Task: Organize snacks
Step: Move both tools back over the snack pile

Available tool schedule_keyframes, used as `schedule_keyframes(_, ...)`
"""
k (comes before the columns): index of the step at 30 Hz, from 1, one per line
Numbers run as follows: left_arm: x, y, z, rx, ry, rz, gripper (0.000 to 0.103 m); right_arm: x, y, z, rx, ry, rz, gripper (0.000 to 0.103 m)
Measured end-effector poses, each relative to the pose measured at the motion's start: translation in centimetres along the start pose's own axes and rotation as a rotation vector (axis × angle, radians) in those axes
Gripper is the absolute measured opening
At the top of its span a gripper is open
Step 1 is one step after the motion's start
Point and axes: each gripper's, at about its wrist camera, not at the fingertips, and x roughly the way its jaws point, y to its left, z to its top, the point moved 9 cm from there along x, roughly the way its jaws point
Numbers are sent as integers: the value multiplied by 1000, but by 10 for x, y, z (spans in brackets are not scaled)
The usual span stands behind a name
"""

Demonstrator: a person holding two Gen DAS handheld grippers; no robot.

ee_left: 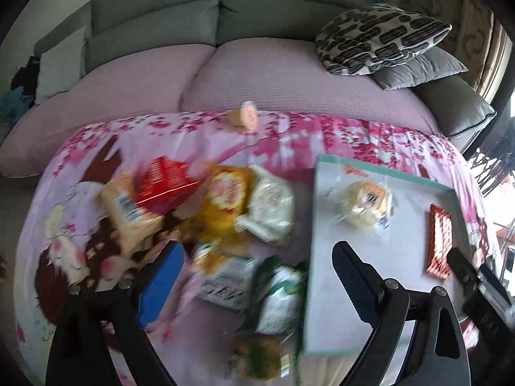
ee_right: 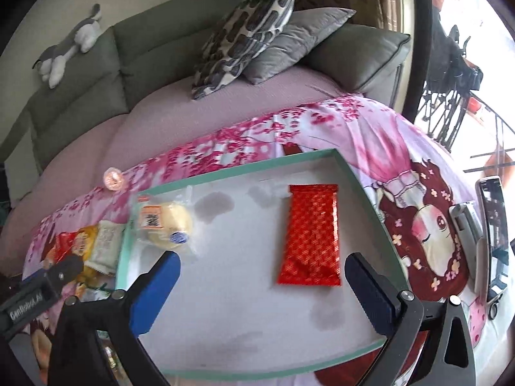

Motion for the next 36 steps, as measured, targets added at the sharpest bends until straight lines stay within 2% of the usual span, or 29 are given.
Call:
schedule_keyframes(10, -15, 80, -32, -85, 5, 91, 94, -4, 30, -15, -40, 34, 28, 103)
schedule_keyframes(20, -11, 125, -52, -175, 36, 75, 94, -6, 86, -46, -130, 82, 96, 103)
schedule_keyframes(25, -14, 133, -55, -202, 33, 42, 94, -14, 115, -65, -183, 92, 129, 103)
schedule_keyframes(32, -11, 145, -59, -223, 50, 32, 94, -19, 143, -95, -250, 121, 140, 103)
schedule_keyframes(36, -4, 155, -65, -285, 76, 23, 94, -19, 153, -115, -280, 148, 130, 103)
